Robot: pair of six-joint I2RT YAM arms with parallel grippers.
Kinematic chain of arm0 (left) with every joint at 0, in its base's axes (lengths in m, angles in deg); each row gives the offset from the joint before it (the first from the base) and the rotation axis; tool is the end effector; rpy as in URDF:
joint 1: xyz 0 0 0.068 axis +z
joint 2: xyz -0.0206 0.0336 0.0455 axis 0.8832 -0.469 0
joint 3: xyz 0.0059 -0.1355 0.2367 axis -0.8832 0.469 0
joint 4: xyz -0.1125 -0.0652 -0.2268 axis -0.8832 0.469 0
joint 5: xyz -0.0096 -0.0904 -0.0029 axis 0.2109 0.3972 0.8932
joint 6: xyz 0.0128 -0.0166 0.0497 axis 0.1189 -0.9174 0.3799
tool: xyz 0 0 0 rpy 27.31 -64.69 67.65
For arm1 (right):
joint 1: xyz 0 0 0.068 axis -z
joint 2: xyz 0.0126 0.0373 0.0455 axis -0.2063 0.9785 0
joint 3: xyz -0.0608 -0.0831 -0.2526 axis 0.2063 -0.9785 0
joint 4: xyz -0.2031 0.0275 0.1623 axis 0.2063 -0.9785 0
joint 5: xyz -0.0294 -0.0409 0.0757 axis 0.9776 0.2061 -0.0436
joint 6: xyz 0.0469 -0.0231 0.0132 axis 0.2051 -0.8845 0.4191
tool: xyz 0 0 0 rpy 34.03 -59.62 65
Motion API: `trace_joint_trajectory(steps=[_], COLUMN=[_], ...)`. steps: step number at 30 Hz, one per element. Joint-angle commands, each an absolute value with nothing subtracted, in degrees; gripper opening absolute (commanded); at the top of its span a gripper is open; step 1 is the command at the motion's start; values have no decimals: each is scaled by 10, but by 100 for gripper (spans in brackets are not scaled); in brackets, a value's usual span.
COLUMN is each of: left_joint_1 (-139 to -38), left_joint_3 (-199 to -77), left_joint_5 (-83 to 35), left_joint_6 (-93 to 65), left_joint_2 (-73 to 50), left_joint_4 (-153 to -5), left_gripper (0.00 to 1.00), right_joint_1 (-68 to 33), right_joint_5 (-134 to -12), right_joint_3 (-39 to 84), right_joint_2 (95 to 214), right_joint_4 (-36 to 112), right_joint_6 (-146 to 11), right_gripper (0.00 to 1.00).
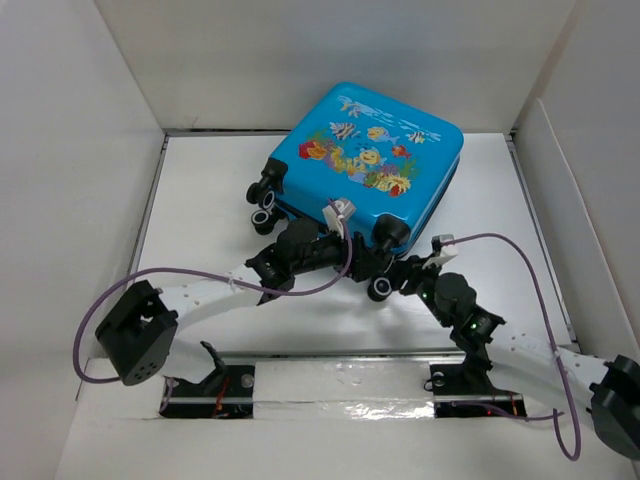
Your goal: Pack the luggage
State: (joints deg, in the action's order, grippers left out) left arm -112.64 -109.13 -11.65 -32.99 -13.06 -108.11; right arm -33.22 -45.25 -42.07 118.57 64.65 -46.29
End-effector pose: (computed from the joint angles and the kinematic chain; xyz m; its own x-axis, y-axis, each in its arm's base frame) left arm 0.1832 -0.2430 0.2800 -0.5000 -0.1313 -0.8560 0.8048 0.2944 -0.5153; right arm 0.1335 0.1169 0.1966 -0.2946 0.3356 -0.8947 -0.3276 0.8441 0.4245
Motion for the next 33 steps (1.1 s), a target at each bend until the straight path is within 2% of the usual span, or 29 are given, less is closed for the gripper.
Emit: trace_joint_trajectory(steps=[1, 3, 8, 9, 10, 11, 12, 13, 15, 17, 18, 22, 23, 26, 29, 31, 33], left_joint_1=[-1125, -1136, -1147, -1147, -1154, -1161, -1161, -1169, -1177, -1192, -1192, -1207, -1207, -1207, -1207, -1191, -1172], left_joint_3=[-1127, -1140, -1205, -1215, -1228, -1263, -1284, -1303, -1362, -1417, -1434, -1505, -1531, -1543, -1508, -1443, -1392], left_joint_5=[-62, -61, -45, -45, -46, -45, -43, -36, -32, -24, -25, -26, -26, -55, -119, -160, -158], left_joint_6=[-300, -296, -295, -298, -301, -302, -305, -308, -315, -325, -330, -344, -344, -306, -275, -253, -252], left_joint_2=[-155, -174, -237, -246, -257, -282, -295, -309, -347, -380, -389, -427, -436, -423, -380, -327, -287], left_joint_4=[-1054, -1051, -1062, -1069, -1079, -1080, -1079, -1078, -1081, -1079, -1077, -1063, -1053, -994, -943, -939, -948], left_gripper=[70, 69, 59, 57, 54, 50, 48, 46, 38, 34, 33, 39, 50, 70, 77, 77, 75], right_joint_1=[-334, -334, -323, -323, -323, -323, -323, -331, -337, -342, -342, -342, -342, -342, -342, -348, -348], right_joint_5=[-441, -448, -459, -469, -483, -506, -510, -509, -476, -426, -410, -353, -332, -329, -363, -370, -356], right_joint_3=[-415, -399, -399, -404, -420, -430, -438, -445, -448, -441, -446, -469, -475, -492, -518, -545, -535], right_joint_2=[1140, 1111, 1046, 1044, 1044, 1047, 1049, 1054, 1062, 1059, 1049, 1000, 990, 961, 966, 984, 998], right_joint_4=[595, 516, 437, 439, 447, 482, 504, 525, 547, 526, 526, 505, 504, 533, 618, 674, 652], right_joint_6=[-470, -470, -473, -472, -471, -470, -470, -474, -487, -495, -494, -452, -450, -454, -466, -493, -502], right_gripper=[49, 57, 59, 55, 34, 27, 12, 5, 2, 7, 20, 46, 47, 51, 52, 53, 54])
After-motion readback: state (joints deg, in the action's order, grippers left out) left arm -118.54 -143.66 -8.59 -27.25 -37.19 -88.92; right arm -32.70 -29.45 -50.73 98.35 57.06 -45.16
